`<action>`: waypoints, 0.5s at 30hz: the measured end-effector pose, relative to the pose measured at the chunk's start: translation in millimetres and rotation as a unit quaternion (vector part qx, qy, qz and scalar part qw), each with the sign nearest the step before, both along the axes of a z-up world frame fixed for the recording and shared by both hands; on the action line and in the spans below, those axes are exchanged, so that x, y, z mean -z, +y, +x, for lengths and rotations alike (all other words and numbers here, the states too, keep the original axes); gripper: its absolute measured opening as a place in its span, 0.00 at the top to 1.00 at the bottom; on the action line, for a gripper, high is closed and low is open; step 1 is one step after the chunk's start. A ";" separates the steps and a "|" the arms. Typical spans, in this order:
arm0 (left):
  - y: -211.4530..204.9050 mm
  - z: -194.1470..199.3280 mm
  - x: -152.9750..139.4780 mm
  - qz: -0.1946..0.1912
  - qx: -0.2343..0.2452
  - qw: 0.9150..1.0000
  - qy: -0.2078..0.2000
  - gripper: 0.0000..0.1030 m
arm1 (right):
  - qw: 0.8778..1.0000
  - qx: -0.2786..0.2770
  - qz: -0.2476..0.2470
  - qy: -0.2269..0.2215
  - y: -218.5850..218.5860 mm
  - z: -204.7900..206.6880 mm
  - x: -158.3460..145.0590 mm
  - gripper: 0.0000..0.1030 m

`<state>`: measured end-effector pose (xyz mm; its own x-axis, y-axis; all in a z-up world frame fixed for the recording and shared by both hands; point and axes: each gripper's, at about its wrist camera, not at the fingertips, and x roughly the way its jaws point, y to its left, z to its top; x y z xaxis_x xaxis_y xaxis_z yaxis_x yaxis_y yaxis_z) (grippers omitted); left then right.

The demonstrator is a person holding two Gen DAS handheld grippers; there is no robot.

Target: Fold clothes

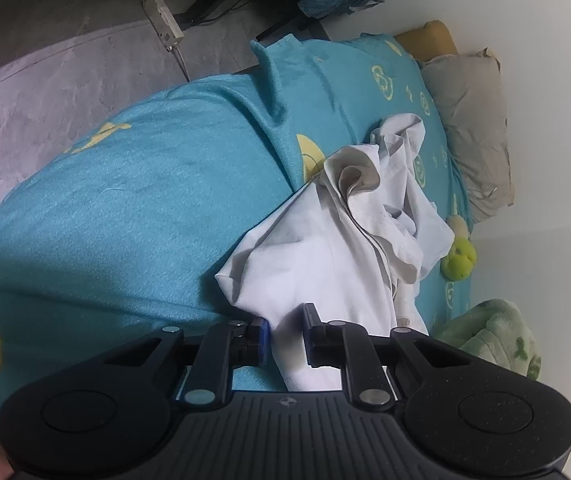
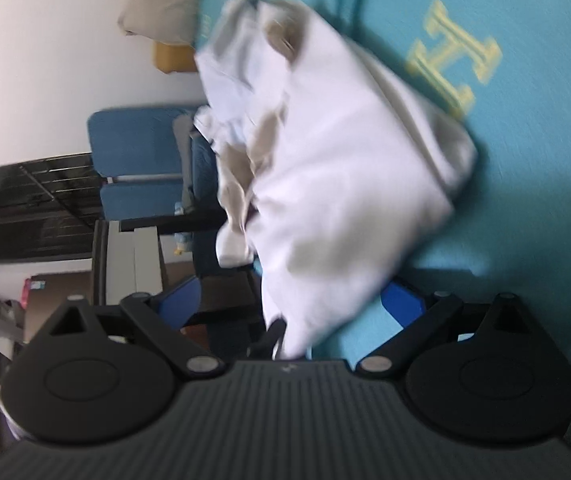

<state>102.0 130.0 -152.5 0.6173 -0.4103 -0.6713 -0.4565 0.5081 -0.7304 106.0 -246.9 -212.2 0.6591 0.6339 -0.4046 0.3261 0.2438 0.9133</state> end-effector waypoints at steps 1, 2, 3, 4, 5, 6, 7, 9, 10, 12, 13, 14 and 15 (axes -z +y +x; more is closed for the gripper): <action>0.3 -0.3 0.1 -0.001 -0.001 1.000 0.000 0.88 | 1.000 0.007 -0.021 -0.003 -1.7 0.7 -1.6 0.28; 0.6 -0.6 0.1 -0.001 -0.002 1.000 -0.001 0.88 | 0.999 0.018 -0.026 0.009 -5.6 0.2 0.9 0.34; 0.5 -0.5 0.4 0.000 -0.002 1.000 0.000 0.88 | 0.999 0.029 -0.031 0.021 -9.4 -0.4 3.3 0.50; 0.7 -0.6 0.6 -0.001 -0.002 1.000 0.002 0.88 | 0.998 0.039 -0.036 0.032 -13.0 -1.1 5.2 0.58; 0.8 -0.6 1.2 -0.002 -0.002 1.000 0.004 0.88 | 0.997 0.048 -0.046 0.037 -16.0 -2.4 4.8 0.67; 1.2 -0.4 2.0 -0.003 -0.002 1.000 0.006 0.88 | 0.996 0.055 -0.056 0.040 -18.5 -3.7 3.9 0.70; 1.6 -0.1 2.7 -0.003 -0.001 1.000 0.009 0.88 | 0.995 0.060 -0.066 0.034 -18.8 -4.6 0.8 0.72; 1.6 0.4 7.8 -0.012 0.003 1.000 0.023 0.86 | 0.994 0.068 -0.088 0.023 -19.5 -6.4 -5.4 0.86; 0.9 0.7 11.8 -0.014 0.005 0.999 0.038 0.78 | 0.993 0.071 -0.098 0.018 -19.8 -7.2 -8.3 0.87; 0.7 1.6 17.5 -0.024 0.006 0.999 0.043 0.77 | 0.991 0.074 -0.107 0.008 -21.2 -7.0 -12.0 0.88; 1.5 2.6 18.4 -0.030 0.005 0.999 0.042 0.75 | 0.991 0.075 -0.112 0.004 -21.8 -6.9 -13.9 0.88; 2.4 3.8 19.2 -0.036 0.004 0.998 0.041 0.72 | 0.990 0.076 -0.117 -0.001 -22.5 -6.8 -15.8 0.88; 3.5 3.9 19.7 -0.044 -0.001 0.998 0.040 0.71 | 0.989 0.077 -0.122 -0.005 -23.1 -6.8 -17.6 0.88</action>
<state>106.0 133.5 -172.2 0.5632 -0.4686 -0.6807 -0.5162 0.4438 -0.7325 99.2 -270.0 -194.7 0.7456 0.4096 -0.5257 0.3673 0.4057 0.8370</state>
